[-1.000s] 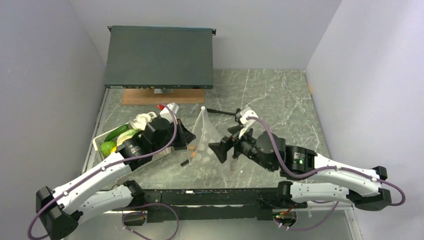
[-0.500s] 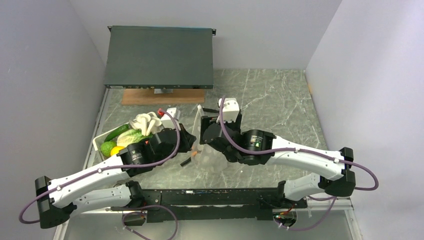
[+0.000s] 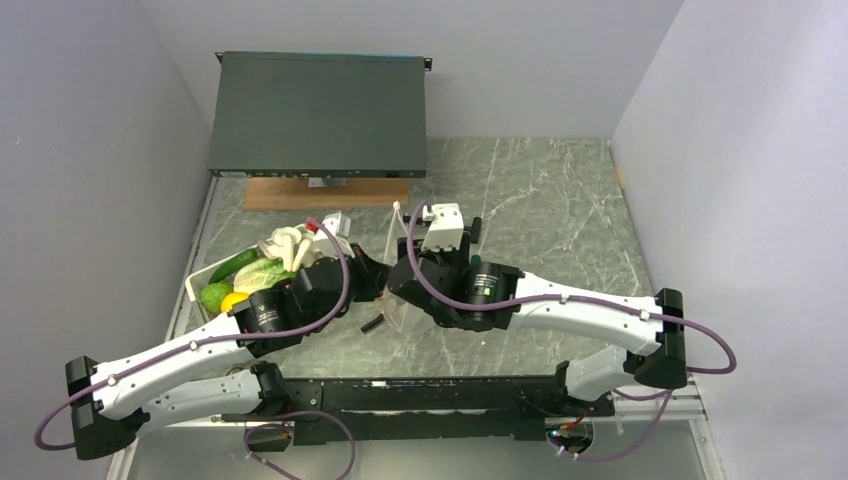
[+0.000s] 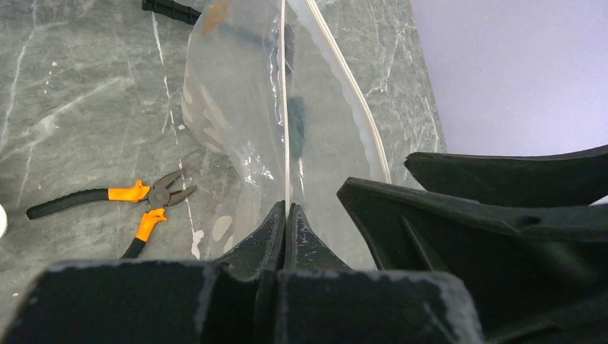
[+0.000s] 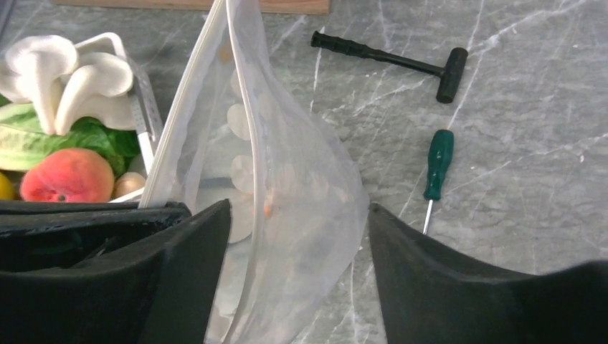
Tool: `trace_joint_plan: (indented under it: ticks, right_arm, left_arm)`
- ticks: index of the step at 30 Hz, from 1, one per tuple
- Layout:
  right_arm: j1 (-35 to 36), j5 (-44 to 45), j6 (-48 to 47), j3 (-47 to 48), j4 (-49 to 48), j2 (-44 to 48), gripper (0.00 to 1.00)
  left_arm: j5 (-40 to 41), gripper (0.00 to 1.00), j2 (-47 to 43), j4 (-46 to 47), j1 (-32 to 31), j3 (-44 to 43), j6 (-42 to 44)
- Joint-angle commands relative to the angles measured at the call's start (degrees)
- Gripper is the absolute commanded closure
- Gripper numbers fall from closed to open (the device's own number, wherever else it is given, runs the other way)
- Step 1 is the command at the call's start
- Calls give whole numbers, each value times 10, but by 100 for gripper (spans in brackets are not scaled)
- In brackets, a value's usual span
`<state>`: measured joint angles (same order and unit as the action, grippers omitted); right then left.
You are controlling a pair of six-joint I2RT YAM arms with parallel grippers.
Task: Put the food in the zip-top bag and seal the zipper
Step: Open the zipper of the food storage bag.
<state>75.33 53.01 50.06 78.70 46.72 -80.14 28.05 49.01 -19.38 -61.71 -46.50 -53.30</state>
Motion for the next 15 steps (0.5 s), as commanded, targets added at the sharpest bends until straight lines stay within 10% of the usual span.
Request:
trace_joint_plan:
  ticks: [1,7,11,15]
  right_arm:
    - [3,40,-7,-6,-2,-7,40]
    - [3,44,-48,-6,-1,-11,96]
    - [3,74,-75,-24,-14,3,100]
    - [3,116,-104,-41,-32,14,100]
  left_arm:
    - [-12,100,-4,19,-3,-8,-9]
    - [0,100,-31,-24,-3,14,-35]
    - [2,97,-57,-33,-3,47,-64]
    - [-61,64,-67,53,-3,75,-42]
